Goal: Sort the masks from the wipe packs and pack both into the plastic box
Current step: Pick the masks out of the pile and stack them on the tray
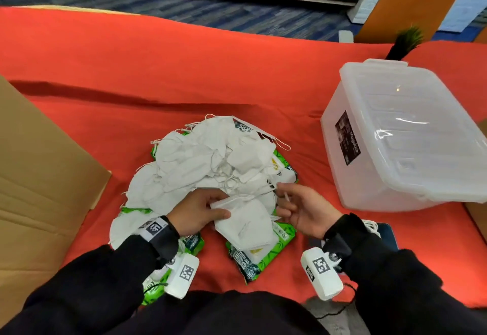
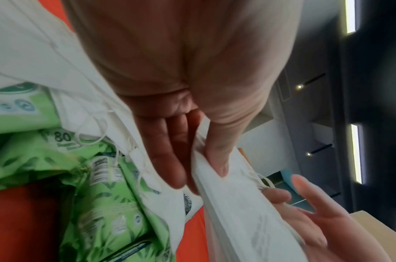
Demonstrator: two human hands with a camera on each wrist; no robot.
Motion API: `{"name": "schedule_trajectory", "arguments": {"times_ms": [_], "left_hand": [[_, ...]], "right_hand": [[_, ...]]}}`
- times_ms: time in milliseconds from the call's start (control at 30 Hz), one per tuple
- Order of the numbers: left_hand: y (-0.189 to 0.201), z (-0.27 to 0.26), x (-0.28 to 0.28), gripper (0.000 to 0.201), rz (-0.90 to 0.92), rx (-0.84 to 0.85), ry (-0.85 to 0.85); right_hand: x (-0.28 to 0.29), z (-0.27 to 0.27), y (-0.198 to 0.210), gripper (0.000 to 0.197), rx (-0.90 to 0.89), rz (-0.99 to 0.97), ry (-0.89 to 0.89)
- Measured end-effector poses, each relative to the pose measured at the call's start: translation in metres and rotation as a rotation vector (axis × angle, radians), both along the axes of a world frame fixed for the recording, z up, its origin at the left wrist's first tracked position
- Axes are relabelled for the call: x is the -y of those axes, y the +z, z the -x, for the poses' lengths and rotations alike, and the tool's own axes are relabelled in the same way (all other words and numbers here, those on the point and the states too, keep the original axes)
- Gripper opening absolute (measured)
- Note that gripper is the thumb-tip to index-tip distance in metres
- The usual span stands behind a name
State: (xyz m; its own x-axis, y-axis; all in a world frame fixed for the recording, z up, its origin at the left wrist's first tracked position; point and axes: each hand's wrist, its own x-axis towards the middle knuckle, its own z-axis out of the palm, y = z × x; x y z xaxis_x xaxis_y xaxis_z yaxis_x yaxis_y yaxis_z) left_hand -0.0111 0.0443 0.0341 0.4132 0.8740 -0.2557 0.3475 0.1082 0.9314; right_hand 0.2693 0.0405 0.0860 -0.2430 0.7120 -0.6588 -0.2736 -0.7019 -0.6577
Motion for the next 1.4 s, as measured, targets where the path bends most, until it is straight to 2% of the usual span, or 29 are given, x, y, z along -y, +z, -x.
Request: {"name": "schedule_trajectory", "arguments": {"times_ms": [67, 133, 200, 300, 367, 467, 567, 700, 767, 833, 933, 1100, 1200, 1300, 1400], "left_hand": [[0.008, -0.016, -0.001, 0.018, 0.015, 0.091, 0.011], [0.015, -0.037, 0.001, 0.026, 0.028, 0.169, 0.018], [0.016, -0.055, 0.002, 0.028, -0.038, 0.07, -0.036], [0.014, -0.069, 0.003, 0.019, -0.208, -0.226, -0.106], [0.017, -0.083, 0.006, 0.016, -0.258, -0.268, -0.085], [0.026, -0.127, 0.014, 0.015, -0.364, -0.269, -0.094], [0.025, -0.183, 0.026, 0.011, -0.431, -0.234, -0.145], [-0.001, -0.238, 0.047, 0.019, -0.432, -0.32, -0.253], [-0.016, -0.255, 0.056, 0.023, -0.414, -0.39, -0.281], [-0.031, -0.265, 0.061, 0.027, -0.437, -0.448, -0.3], [-0.043, -0.278, 0.063, 0.028, -0.492, -0.537, -0.284], [-0.048, -0.288, 0.063, 0.019, -0.634, -0.714, -0.276], [-0.056, -0.288, 0.065, 0.023, -0.695, -0.78, -0.264], [-0.057, -0.286, 0.065, 0.029, -0.673, -0.789, -0.206], [-0.045, -0.275, 0.061, 0.033, -0.577, -0.707, -0.136]], "right_hand": [[0.0, -0.013, -0.001, 0.026, 0.215, -0.195, 0.191], [0.001, -0.027, -0.003, 0.019, 0.392, -0.315, 0.259], [0.004, -0.045, -0.004, 0.015, 0.407, -0.314, 0.256], [0.008, -0.091, -0.003, 0.017, 0.308, -0.255, 0.123], [0.013, -0.129, 0.003, 0.021, 0.288, -0.255, 0.051], [0.025, -0.175, 0.005, 0.026, 0.295, -0.295, 0.049], [0.038, -0.204, 0.001, 0.008, 0.392, -0.304, 0.143], [0.057, -0.248, -0.011, 0.008, 0.54, -0.298, 0.256], [0.063, -0.266, -0.025, 0.008, 0.727, -0.342, 0.361], [0.065, -0.275, -0.04, 0.011, 0.999, -0.401, 0.469], [0.065, -0.278, -0.055, 0.012, 1.159, -0.426, 0.544], [0.06, -0.271, -0.066, 0.02, 1.18, -0.445, 0.426], [0.059, -0.269, -0.07, 0.023, 1.165, -0.432, 0.465], [0.059, -0.267, -0.07, 0.029, 1.178, -0.447, 0.513], [0.061, -0.266, -0.06, 0.027, 1.228, -0.505, 0.487]]}}
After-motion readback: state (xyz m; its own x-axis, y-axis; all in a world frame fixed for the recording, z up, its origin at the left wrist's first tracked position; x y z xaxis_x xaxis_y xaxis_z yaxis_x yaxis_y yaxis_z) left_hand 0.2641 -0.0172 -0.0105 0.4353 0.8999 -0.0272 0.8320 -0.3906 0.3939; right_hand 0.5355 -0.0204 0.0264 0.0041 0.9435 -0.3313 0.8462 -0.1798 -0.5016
